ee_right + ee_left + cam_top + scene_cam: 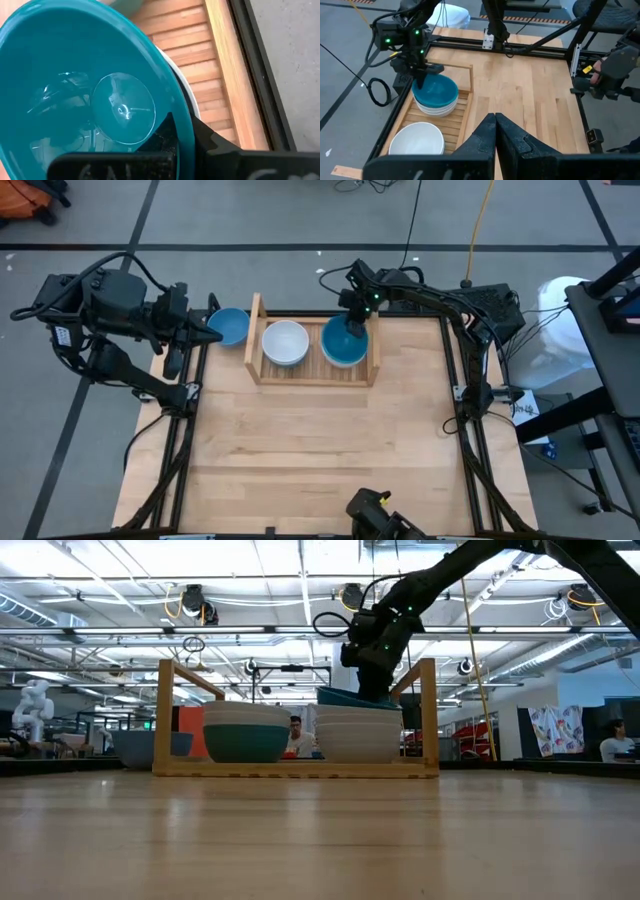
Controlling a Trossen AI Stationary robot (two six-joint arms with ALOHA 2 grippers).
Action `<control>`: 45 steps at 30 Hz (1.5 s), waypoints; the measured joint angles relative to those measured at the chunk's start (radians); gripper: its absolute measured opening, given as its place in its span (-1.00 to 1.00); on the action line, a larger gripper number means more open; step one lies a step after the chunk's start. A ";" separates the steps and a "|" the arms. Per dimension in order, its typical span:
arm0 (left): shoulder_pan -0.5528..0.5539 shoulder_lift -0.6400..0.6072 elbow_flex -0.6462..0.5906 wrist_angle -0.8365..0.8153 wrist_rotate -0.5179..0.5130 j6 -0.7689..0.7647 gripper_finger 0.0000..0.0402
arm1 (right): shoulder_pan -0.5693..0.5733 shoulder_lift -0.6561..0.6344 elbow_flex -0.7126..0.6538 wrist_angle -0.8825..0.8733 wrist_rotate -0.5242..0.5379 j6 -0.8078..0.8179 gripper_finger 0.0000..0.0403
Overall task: Place and stack bowls onto a shelf
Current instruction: Stack the bottom blue bowl on top of the white bowl on the shelf, then stack the blue bowl on top of the white bowl on the shelf
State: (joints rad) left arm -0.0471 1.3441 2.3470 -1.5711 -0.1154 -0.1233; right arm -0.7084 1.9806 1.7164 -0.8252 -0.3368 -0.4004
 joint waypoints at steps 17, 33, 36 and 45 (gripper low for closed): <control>0.000 0.000 0.000 0.000 0.000 -0.017 -0.96 | 0.004 -0.005 -0.014 0.000 0.023 -0.002 -0.71; 0.000 0.000 0.000 0.000 0.000 -0.037 -0.96 | 0.030 -0.092 -0.015 0.106 0.023 -0.030 -0.22; 0.000 0.000 0.000 0.000 0.000 -0.037 -0.96 | 0.033 -0.095 -0.015 0.152 0.022 -0.034 -0.25; -0.001 0.004 0.000 0.000 -0.087 -0.044 -0.96 | 0.045 -0.130 -0.015 0.152 0.021 -0.046 -0.37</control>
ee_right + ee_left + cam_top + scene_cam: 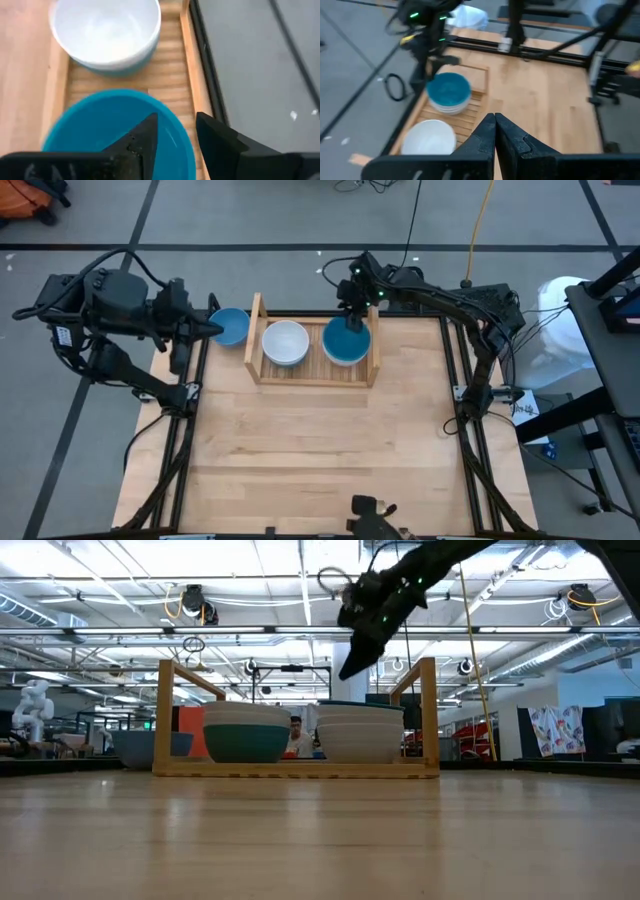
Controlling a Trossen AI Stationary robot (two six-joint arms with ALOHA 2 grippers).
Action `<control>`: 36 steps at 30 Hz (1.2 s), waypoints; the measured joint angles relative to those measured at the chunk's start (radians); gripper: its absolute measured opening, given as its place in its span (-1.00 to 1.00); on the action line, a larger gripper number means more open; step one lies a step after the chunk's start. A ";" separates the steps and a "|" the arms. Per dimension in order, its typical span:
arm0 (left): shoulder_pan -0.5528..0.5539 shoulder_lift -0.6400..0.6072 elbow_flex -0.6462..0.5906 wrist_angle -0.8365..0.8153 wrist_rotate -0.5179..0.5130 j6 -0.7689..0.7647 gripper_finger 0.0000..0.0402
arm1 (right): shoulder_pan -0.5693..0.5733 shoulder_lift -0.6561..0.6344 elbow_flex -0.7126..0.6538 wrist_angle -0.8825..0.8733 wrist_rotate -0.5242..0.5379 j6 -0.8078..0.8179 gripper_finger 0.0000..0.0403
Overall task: Place and stack bowls onto a shelf
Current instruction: Stack the blue bowl on top of the white bowl on the shelf
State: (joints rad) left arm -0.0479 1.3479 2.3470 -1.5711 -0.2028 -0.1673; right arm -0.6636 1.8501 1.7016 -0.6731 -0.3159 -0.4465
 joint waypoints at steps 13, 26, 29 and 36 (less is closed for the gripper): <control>0.008 0.008 -0.107 0.000 -0.183 0.085 -0.96 | 0.049 -0.334 0.002 -0.092 0.000 -0.011 -0.86; 0.154 0.010 -0.228 0.000 -0.233 -0.054 -0.96 | 0.052 -0.651 0.002 -0.204 -0.001 0.043 -0.85; 0.193 0.010 -0.254 0.000 -0.233 -0.052 -0.89 | 0.052 -0.698 0.002 -0.216 0.000 0.050 -0.80; 0.331 0.009 -0.304 0.000 -0.238 -0.061 -0.58 | 0.052 -0.771 0.002 -0.266 -0.001 0.068 -0.65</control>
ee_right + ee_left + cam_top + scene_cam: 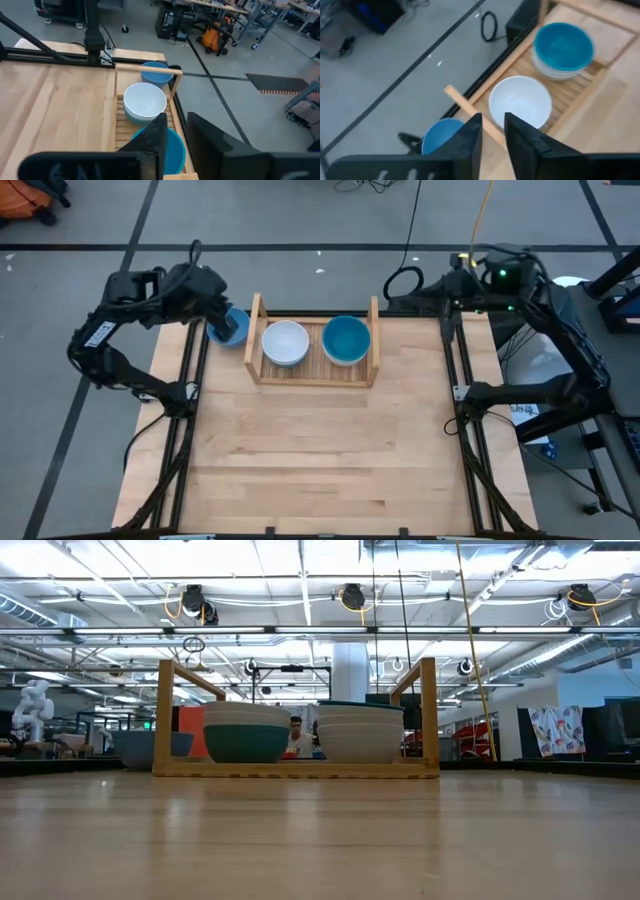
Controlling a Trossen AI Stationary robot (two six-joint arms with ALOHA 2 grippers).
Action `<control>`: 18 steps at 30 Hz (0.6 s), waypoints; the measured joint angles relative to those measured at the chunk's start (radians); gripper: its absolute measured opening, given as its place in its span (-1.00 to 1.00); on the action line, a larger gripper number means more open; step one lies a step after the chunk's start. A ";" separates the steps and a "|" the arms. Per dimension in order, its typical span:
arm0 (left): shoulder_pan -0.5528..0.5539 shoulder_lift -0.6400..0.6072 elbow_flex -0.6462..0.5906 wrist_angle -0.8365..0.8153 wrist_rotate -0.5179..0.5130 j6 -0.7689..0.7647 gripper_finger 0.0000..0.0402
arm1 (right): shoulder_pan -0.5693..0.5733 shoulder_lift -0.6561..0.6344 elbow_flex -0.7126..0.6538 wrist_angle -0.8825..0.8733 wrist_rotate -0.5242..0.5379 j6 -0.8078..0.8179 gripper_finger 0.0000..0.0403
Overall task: Place and stack bowls onto a shelf
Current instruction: Stack the blue bowl on top of the white bowl on the shelf
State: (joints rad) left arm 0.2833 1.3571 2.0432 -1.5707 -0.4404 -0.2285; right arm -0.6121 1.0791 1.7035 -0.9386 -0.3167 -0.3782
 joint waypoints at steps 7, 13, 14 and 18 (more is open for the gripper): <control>0.158 0.000 -0.106 0.000 0.000 -0.183 -0.43 | 0.000 -0.049 0.000 -0.003 0.000 0.000 -0.55; 0.248 0.000 -0.220 0.000 0.001 -0.454 -0.42 | 0.000 -0.071 0.000 -0.003 0.000 0.000 -0.53; 0.261 0.000 -0.241 0.000 0.001 -0.498 -0.42 | 0.000 -0.072 0.000 -0.003 0.000 0.000 -0.53; 0.321 0.000 -0.335 0.000 0.045 -0.709 -0.42 | 0.000 -0.073 0.000 -0.003 0.000 0.000 -0.53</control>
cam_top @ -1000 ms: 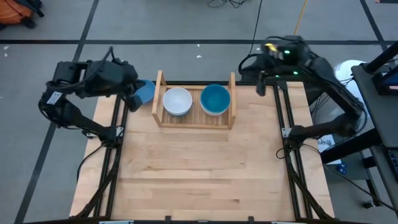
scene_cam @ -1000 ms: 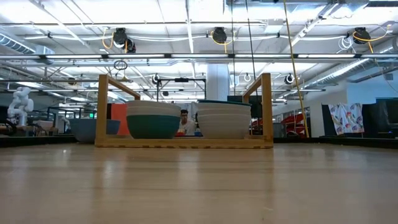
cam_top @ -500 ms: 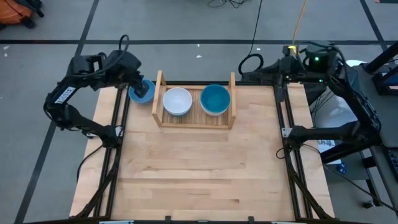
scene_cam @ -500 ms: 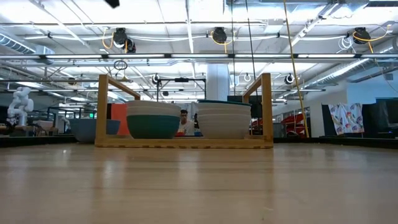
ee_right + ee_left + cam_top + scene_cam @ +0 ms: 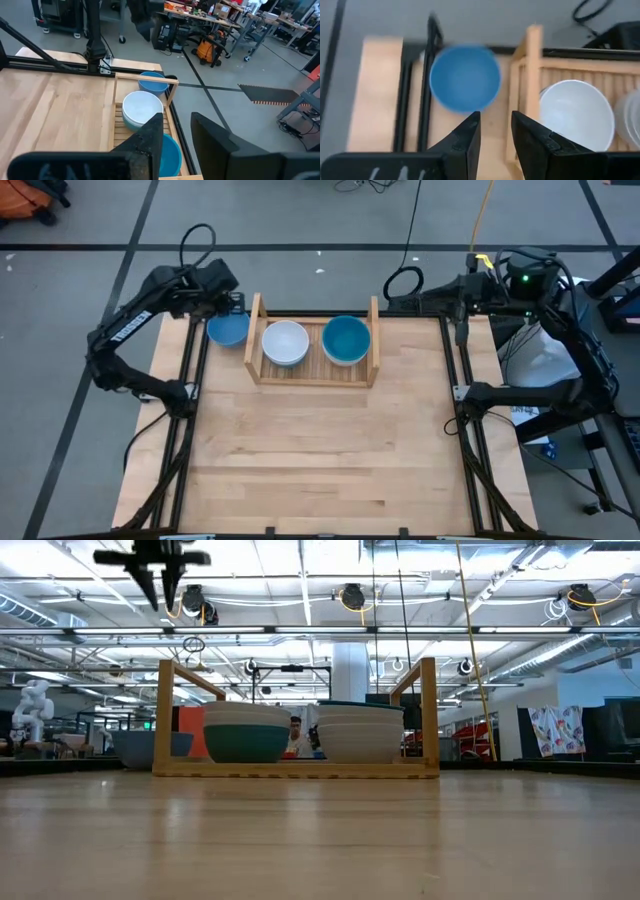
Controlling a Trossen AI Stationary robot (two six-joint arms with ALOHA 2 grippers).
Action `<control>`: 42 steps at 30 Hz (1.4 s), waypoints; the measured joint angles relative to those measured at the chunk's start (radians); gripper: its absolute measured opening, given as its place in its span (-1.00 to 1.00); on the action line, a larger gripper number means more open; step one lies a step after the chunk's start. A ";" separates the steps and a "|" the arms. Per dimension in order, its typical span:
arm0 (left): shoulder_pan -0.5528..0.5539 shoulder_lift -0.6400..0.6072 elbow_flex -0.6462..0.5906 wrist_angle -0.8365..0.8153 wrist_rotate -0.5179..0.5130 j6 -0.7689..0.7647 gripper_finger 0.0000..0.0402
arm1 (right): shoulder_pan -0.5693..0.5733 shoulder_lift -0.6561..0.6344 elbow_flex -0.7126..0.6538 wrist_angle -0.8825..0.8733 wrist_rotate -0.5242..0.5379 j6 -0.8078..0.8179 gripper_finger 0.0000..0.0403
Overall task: Place and stack bowls onto a shelf
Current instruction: Stack the blue bowl on top of the white bowl on the shelf
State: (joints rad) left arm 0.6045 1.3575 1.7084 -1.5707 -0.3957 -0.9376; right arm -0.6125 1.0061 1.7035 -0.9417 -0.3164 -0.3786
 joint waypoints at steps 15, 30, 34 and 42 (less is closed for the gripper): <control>0.149 0.000 -0.385 0.054 0.198 -0.093 -0.42 | 0.000 0.002 0.000 0.000 0.000 -0.036 -0.53; 0.311 0.000 -0.478 0.298 0.231 -0.360 -0.43 | 0.000 0.003 0.000 -0.031 0.000 -0.035 -0.53; 0.334 0.000 -0.478 0.291 0.227 -0.421 -0.43 | 0.000 0.003 0.000 -0.042 0.000 -0.035 -0.53; 0.338 0.031 -0.507 0.295 0.191 -0.457 -0.43 | 0.000 0.003 0.000 -0.043 0.000 -0.034 -0.53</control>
State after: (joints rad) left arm 0.9421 1.3885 1.2018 -1.2759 -0.2047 -1.3947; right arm -0.6126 1.0088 1.7035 -0.9852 -0.3164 -0.4129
